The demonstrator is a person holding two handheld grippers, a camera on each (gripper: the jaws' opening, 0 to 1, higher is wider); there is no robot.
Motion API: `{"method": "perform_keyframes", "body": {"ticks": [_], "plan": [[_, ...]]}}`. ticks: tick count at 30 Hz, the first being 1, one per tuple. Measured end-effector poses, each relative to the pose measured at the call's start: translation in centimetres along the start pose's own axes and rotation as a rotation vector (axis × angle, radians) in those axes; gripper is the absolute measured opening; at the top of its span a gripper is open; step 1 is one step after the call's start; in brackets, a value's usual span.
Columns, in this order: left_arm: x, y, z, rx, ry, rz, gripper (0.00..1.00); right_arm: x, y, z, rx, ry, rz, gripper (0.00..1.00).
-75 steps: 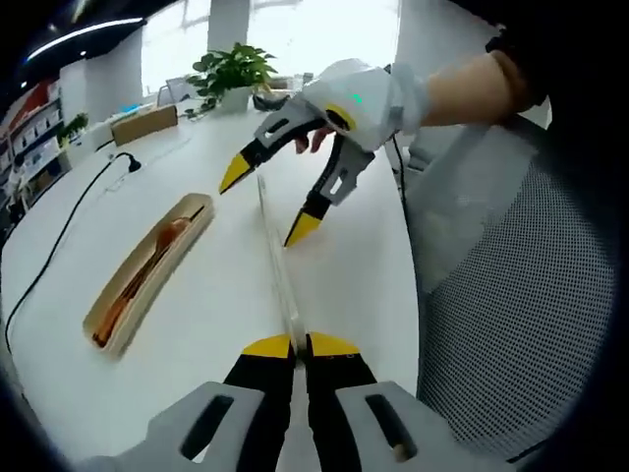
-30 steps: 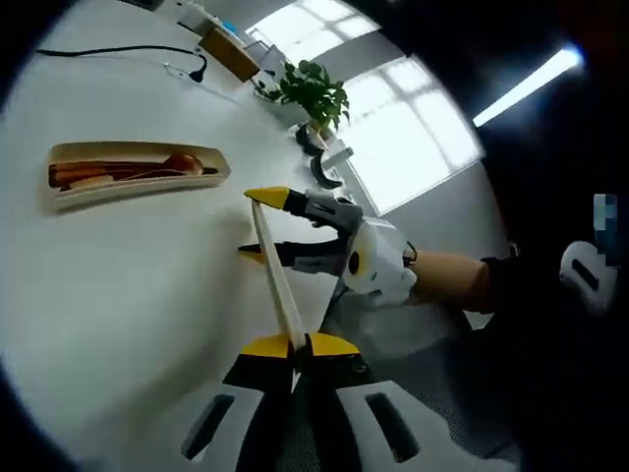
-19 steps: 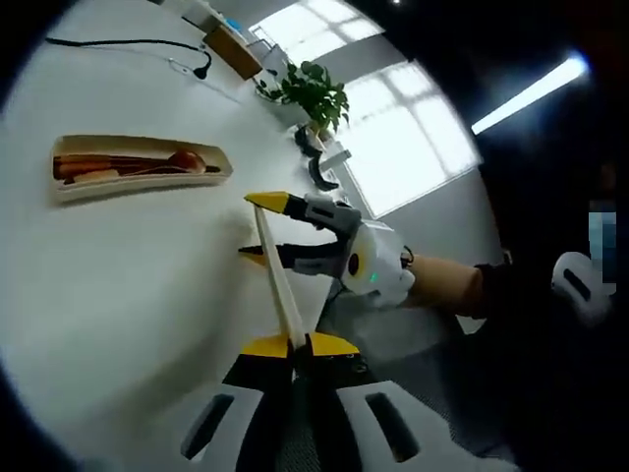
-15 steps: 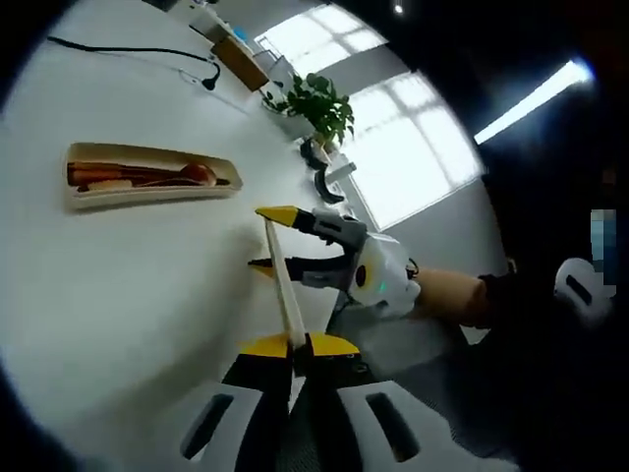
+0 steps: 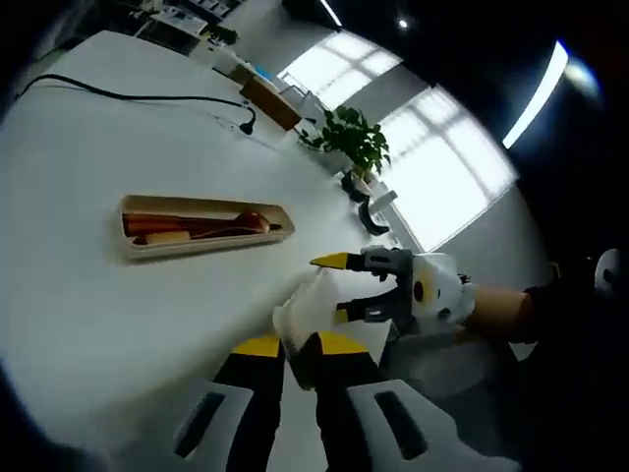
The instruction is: Arrange the utensils inside the cutlery case until each visible utensil rests in its matching compartment.
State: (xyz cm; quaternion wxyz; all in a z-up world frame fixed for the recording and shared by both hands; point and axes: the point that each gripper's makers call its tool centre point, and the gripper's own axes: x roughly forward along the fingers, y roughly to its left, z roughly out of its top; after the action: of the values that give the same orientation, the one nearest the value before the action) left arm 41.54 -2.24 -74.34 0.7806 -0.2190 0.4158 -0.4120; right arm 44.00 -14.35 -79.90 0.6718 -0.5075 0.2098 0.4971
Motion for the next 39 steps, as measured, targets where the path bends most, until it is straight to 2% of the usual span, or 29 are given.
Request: {"method": "perform_keyframes", "body": {"ticks": [5, 6, 9, 17, 30, 39], "plan": [[0.2, 2.3, -0.1, 0.056, 0.0, 0.117, 0.16, 0.1, 0.2, 0.1, 0.019, -0.006, 0.016, 0.37], [0.1, 3.0, -0.2, 0.077, -0.001, 0.159, 0.17, 0.1, 0.2, 0.3, 0.029, -0.01, 0.018, 0.37], [0.3, 2.8, -0.2, 0.078, 0.003, 0.149, 0.18, 0.1, 0.0, 0.2, 0.012, 0.006, 0.017, 0.37], [0.4, 2.8, 0.7, 0.086, -0.025, 0.155, 0.18, 0.0, -1.0, -0.1, 0.021, 0.007, 0.034, 0.37], [-0.4, 3.6, 3.9, 0.095, -0.073, 0.195, 0.17, 0.5, -5.1, 0.6, -0.041, 0.027, 0.081, 0.36], [-0.9, 5.1, 5.7, 0.102, -0.085, 0.247, 0.15, 1.3, -7.9, 1.0, -0.081, 0.048, 0.113, 0.36]]}}
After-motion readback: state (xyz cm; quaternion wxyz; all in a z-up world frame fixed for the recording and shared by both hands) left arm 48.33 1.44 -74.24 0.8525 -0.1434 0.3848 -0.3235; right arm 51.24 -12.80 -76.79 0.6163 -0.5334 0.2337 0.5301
